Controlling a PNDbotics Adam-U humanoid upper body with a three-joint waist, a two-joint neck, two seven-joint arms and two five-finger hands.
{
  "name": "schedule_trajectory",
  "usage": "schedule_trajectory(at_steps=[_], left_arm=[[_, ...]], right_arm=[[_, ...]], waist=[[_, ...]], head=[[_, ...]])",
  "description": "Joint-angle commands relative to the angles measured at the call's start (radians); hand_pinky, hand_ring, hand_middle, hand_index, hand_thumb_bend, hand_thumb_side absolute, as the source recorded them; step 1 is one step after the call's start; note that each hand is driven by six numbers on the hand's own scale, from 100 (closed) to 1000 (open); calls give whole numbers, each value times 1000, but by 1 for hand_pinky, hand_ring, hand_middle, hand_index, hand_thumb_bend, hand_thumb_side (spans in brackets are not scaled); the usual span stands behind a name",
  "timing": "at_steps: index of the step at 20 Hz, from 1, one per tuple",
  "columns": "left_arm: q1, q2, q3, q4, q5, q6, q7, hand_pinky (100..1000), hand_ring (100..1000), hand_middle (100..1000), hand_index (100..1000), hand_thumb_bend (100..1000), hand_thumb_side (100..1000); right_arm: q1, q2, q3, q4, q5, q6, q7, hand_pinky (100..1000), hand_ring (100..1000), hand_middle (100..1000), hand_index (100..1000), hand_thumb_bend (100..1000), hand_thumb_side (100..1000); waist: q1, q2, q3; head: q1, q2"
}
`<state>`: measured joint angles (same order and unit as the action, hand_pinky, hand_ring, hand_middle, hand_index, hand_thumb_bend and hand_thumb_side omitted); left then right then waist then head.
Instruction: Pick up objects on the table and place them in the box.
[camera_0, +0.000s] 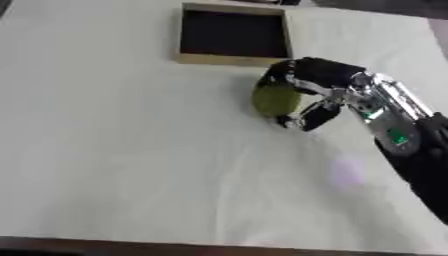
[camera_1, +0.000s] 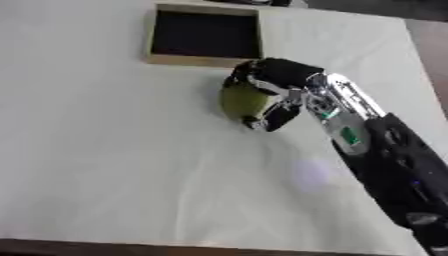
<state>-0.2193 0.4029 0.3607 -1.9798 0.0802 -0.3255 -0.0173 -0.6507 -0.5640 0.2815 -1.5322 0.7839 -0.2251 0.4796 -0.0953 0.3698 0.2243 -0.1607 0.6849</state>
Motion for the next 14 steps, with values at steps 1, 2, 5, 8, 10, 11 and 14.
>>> schedule_trajectory(at_steps=[1, 2, 5, 8, 10, 11, 14], left_arm=[[-9, 14, 1, -20, 7, 0, -4, 676, 755, 750, 764, 100, 567], [-9, 14, 1, -20, 7, 1, -4, 676, 756, 751, 764, 100, 567], [-10, 14, 0, -20, 8, 2, -6, 675, 756, 751, 764, 100, 567], [-11, 13, 0, -20, 8, 3, -7, 675, 756, 751, 764, 100, 567], [-12, 13, 0, -20, 8, 4, -7, 675, 757, 751, 764, 100, 566], [-12, 13, 0, -20, 8, 4, -8, 675, 757, 751, 764, 100, 566], [-13, 13, 1, -20, 8, 5, -8, 675, 757, 751, 764, 100, 567]], right_arm=[[-9, -18, -10, 5, -2, 1, -27, 812, 754, 711, 842, 357, 100], [-10, -20, -9, 2, 4, -2, -45, 799, 738, 688, 818, 360, 100], [-10, -24, -4, 0, 53, -14, -132, 764, 692, 600, 749, 362, 100], [-7, -28, 9, 6, 107, -42, -259, 739, 656, 541, 686, 351, 100], [-3, -27, 15, 14, 127, -55, -339, 729, 628, 508, 655, 313, 100], [0, -27, 17, 19, 129, -60, -371, 729, 628, 508, 655, 313, 100], [7, -29, 15, 10, 121, -79, -423, 725, 632, 519, 651, 270, 100]], waist=[[6, -17, 2], [6, -17, 2], [5, -17, 4], [4, -17, 6], [3, -17, 6], [3, -17, 7], [3, -17, 7]], head=[[-3, -9], [-2, -9], [-2, -10], [-2, -9], [-2, -8], [-2, -8], [-1, -6]])
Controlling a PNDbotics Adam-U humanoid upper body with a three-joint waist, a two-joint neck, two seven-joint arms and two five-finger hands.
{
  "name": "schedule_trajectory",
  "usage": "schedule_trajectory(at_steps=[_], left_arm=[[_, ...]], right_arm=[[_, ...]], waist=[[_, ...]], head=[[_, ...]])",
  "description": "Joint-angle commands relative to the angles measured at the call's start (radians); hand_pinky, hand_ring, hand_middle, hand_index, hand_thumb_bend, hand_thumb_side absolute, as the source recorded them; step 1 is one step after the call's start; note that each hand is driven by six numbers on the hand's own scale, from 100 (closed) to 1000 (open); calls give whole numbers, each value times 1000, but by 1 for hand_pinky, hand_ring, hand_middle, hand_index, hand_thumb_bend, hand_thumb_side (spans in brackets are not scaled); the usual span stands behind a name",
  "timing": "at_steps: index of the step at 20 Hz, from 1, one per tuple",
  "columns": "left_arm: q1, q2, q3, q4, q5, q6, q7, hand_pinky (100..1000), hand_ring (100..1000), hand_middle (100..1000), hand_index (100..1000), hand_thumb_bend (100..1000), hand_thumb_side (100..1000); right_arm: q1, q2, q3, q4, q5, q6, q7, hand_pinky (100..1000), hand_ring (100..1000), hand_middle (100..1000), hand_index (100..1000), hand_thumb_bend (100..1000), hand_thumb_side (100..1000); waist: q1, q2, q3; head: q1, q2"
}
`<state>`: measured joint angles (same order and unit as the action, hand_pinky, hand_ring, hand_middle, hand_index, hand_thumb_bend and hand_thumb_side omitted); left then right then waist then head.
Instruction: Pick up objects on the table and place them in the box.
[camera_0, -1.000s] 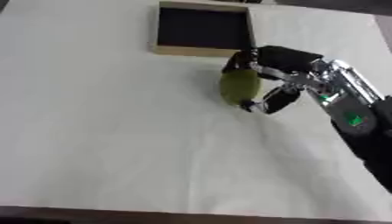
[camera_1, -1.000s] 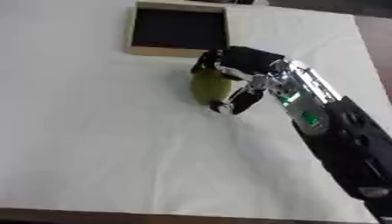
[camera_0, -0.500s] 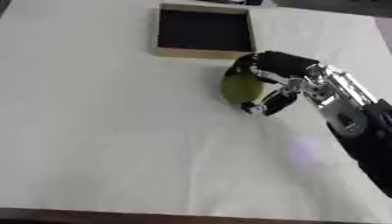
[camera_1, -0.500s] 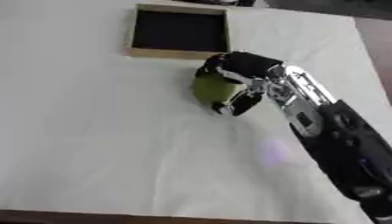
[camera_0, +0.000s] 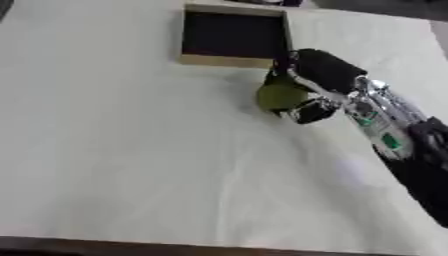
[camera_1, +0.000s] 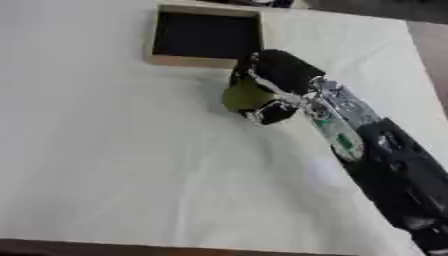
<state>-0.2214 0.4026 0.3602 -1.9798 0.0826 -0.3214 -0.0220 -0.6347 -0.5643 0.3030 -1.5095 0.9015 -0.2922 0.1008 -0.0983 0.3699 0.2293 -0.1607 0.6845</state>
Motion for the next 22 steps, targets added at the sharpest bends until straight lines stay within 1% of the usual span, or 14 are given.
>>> schedule_trajectory(at_steps=[1, 2, 3, 5, 8, 10, 13, 16, 18, 20, 22], left_arm=[[-11, 13, 1, -20, 6, 1, -3, 675, 757, 751, 764, 100, 567], [-11, 13, 1, -20, 6, 1, -3, 675, 757, 751, 764, 100, 567], [-10, 14, 2, -20, 5, 1, -3, 675, 758, 751, 764, 100, 566], [-9, 14, 3, -20, 5, 1, -2, 674, 758, 751, 764, 100, 566], [-8, 15, 3, -20, 4, 2, -2, 674, 758, 751, 764, 100, 566], [-7, 15, 3, -20, 3, 2, -2, 674, 759, 751, 764, 100, 566], [-7, 16, 2, -20, 4, 2, -2, 674, 759, 751, 764, 100, 566], [-7, 16, 0, -20, 5, 3, -4, 674, 759, 751, 764, 100, 566], [-8, 16, -1, -20, 7, 3, -5, 674, 760, 751, 764, 100, 567], [-9, 16, -2, -20, 8, 4, -7, 674, 760, 752, 764, 100, 567], [-10, 15, -3, -20, 9, 5, -9, 673, 761, 753, 764, 100, 567]], right_arm=[[-7, -30, -8, -15, 1, -15, -49, 725, 632, 519, 651, 270, 100], [-7, -30, -9, -17, 0, -16, -51, 725, 632, 519, 651, 270, 100], [-6, -31, -15, -29, -4, -18, -59, 725, 632, 526, 648, 237, 100], [7, -41, -39, -93, -25, -16, -69, 725, 628, 525, 649, 233, 100], [11, -52, -68, -181, -70, 1, -61, 726, 620, 523, 653, 213, 100], [5, -55, -86, -226, -109, 17, -47, 729, 614, 519, 655, 178, 100], [-34, -54, -116, -255, -180, 41, -10, 731, 610, 516, 657, 159, 100], [-94, -54, -133, -235, -261, 64, 34, 735, 599, 504, 657, 100, 100], [-143, -57, -139, -192, -314, 81, 71, 737, 598, 504, 659, 100, 100], [-185, -60, -145, -146, -341, 89, 92, 737, 597, 504, 659, 100, 100], [-230, -59, -147, -93, -347, 92, 97, 738, 597, 504, 659, 100, 100]], waist=[[6, -17, 1], [6, -17, 1], [6, -17, 0], [6, -17, -3], [6, -18, -6], [6, -19, -7], [6, -21, -7], [6, -24, -6], [4, -26, -3], [2, -26, 0], [0, -24, 4]], head=[[-1, -5], [-1, -5], [0, -4], [3, -3], [5, -2], [6, -1], [5, 1], [1, 2], [-3, 2], [-7, 1], [-12, 0]])
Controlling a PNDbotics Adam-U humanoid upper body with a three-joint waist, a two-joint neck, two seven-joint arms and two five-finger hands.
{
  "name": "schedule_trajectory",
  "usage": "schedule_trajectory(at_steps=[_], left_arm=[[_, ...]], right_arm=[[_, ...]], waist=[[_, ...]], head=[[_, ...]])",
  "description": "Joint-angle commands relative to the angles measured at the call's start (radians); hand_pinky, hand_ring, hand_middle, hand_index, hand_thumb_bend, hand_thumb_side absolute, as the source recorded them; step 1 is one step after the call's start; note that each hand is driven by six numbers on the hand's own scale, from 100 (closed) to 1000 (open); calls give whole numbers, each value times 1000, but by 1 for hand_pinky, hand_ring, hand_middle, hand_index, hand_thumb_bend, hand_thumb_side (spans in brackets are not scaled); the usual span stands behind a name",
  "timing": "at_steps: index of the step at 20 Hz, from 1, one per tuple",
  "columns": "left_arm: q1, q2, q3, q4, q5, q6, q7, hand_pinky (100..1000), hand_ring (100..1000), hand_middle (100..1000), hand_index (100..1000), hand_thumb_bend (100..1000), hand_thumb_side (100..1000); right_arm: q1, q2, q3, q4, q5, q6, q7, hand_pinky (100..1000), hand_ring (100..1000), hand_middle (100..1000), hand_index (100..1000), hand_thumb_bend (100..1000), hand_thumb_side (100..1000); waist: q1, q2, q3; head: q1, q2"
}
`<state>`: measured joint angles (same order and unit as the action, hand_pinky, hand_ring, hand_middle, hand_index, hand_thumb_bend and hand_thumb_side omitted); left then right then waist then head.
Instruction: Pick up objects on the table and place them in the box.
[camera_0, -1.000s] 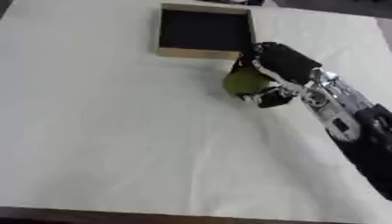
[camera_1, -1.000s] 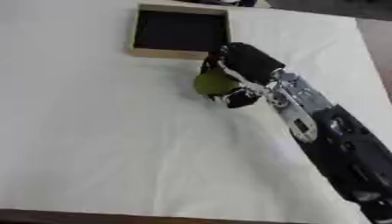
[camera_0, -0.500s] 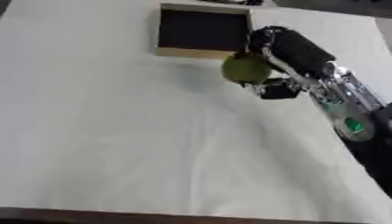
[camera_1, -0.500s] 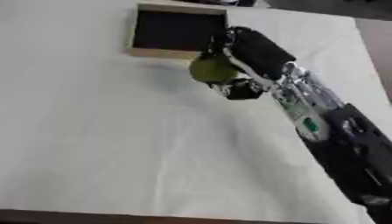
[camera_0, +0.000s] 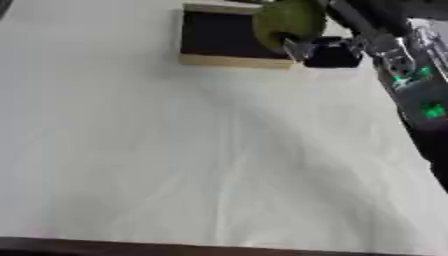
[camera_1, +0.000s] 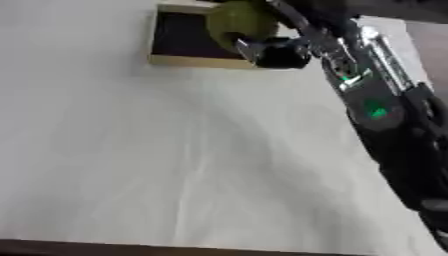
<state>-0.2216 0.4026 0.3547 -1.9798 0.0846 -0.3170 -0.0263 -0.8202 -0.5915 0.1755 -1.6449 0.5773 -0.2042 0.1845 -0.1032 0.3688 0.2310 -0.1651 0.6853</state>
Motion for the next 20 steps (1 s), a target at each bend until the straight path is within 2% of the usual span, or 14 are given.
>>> schedule_trajectory(at_steps=[1, 6, 14, 16, 17, 18, 20], left_arm=[[-11, 15, 1, -20, 7, 2, -7, 673, 761, 753, 764, 100, 567], [-20, 10, -1, -20, 12, 1, -12, 673, 761, 753, 764, 100, 567], [-31, 1, -5, -20, 19, 1, -20, 673, 762, 754, 764, 100, 567], [-34, 0, -6, -20, 21, 0, -21, 673, 762, 754, 764, 100, 567], [-37, -1, -6, -20, 22, 0, -21, 673, 762, 754, 764, 100, 574], [-39, -1, -6, -20, 23, -1, -22, 673, 762, 754, 764, 100, 567], [-42, -2, -7, -20, 25, -2, -22, 673, 762, 754, 764, 100, 567]], right_arm=[[-68, -26, -19, 74, -19, 4, 12, 740, 598, 504, 660, 100, 100], [-173, 27, -28, 279, 39, -13, -15, 749, 607, 509, 668, 100, 100], [-282, 96, -65, 554, 227, -64, -148, 762, 607, 510, 675, 102, 100], [-296, 111, -74, 605, 259, -75, -174, 768, 609, 511, 680, 100, 100], [-300, 118, -75, 624, 269, -82, -181, 771, 610, 512, 684, 143, 100], [-302, 124, -76, 639, 276, -90, -186, 773, 613, 515, 687, 100, 100], [-301, 133, -72, 660, 286, -107, -181, 777, 621, 523, 694, 100, 100]], waist=[[4, -22, 5], [3, -14, 18], [2, -2, 36], [2, 1, 40], [1, 2, 43], [1, 3, 44], [1, 4, 47]], head=[[-10, -1], [-31, -3], [-53, -23], [-59, -26], [-62, -28], [-64, -28], [-66, -28]])
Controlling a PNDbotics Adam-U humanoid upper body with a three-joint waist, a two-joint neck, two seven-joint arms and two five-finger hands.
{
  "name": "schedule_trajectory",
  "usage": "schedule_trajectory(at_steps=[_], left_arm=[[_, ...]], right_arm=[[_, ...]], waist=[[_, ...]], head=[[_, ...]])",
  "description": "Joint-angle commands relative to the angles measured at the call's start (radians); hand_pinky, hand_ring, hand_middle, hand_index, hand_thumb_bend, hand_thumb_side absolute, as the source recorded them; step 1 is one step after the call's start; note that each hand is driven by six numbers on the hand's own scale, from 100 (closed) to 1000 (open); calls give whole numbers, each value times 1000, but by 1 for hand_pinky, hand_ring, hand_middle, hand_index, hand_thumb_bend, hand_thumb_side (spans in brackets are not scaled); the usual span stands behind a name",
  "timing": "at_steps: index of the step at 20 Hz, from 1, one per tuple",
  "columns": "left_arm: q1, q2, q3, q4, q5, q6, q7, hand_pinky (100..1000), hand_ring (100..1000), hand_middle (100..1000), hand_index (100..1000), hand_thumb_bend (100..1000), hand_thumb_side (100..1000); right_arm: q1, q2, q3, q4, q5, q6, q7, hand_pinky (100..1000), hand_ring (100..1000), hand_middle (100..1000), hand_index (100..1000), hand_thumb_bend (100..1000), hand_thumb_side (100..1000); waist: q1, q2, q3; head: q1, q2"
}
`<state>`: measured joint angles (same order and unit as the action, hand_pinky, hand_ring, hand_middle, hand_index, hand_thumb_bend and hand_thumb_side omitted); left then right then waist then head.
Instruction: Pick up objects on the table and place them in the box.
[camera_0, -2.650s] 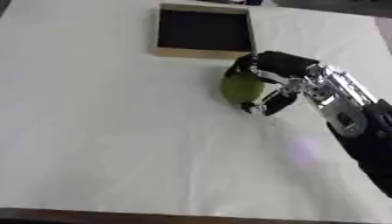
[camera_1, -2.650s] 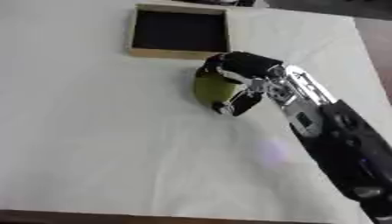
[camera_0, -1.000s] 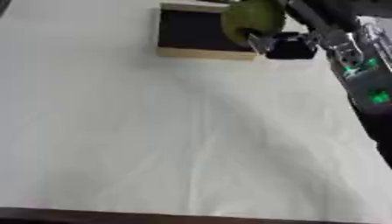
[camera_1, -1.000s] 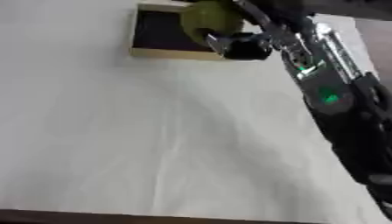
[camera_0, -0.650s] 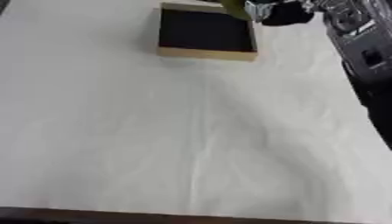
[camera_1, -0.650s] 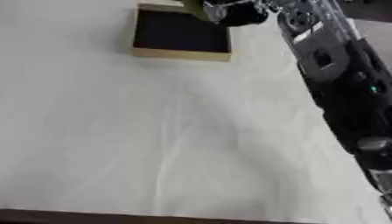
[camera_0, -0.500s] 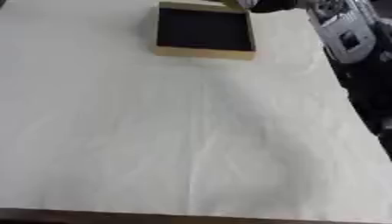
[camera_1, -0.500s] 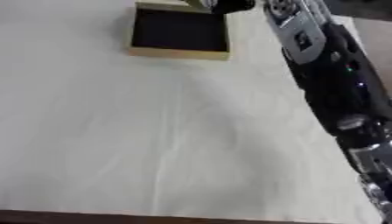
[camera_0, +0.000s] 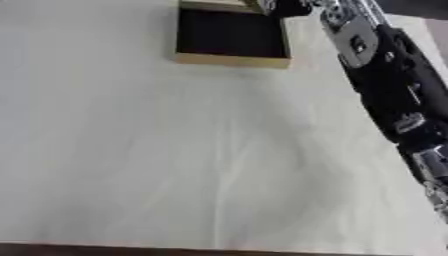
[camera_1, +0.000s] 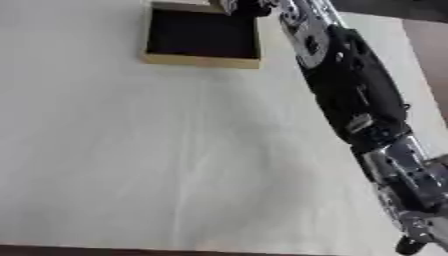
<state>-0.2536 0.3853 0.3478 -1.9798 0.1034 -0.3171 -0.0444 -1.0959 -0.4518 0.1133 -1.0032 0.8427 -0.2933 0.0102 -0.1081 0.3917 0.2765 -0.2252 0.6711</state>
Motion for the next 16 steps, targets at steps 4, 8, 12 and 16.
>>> schedule_trajectory(at_steps=[4, 8, 12, 16], left_arm=[[-12, 15, -1, -20, 9, -2, -5, 673, 762, 754, 764, 100, 568], [-14, 14, -2, -20, 11, -2, -6, 673, 763, 754, 765, 100, 567], [-18, 14, -4, -20, 13, -3, -8, 673, 763, 754, 765, 100, 567], [-18, 15, -5, -20, 15, -4, -9, 674, 763, 754, 765, 100, 567]], right_arm=[[-18, 5, 2, 43, 42, -44, 39, 787, 645, 548, 720, 125, 100], [-18, 14, -1, 71, 79, -27, 83, 805, 724, 657, 809, 225, 100], [-19, 20, -10, 86, 141, 42, 104, 831, 801, 795, 881, 291, 200], [-14, 17, -15, 79, 173, 98, 87, 844, 822, 822, 901, 252, 361]], waist=[[6, -17, 5], [7, -17, 6], [10, -18, 5], [11, -18, 4]], head=[[-5, -13], [-6, -16], [-7, -16], [-6, -15]])
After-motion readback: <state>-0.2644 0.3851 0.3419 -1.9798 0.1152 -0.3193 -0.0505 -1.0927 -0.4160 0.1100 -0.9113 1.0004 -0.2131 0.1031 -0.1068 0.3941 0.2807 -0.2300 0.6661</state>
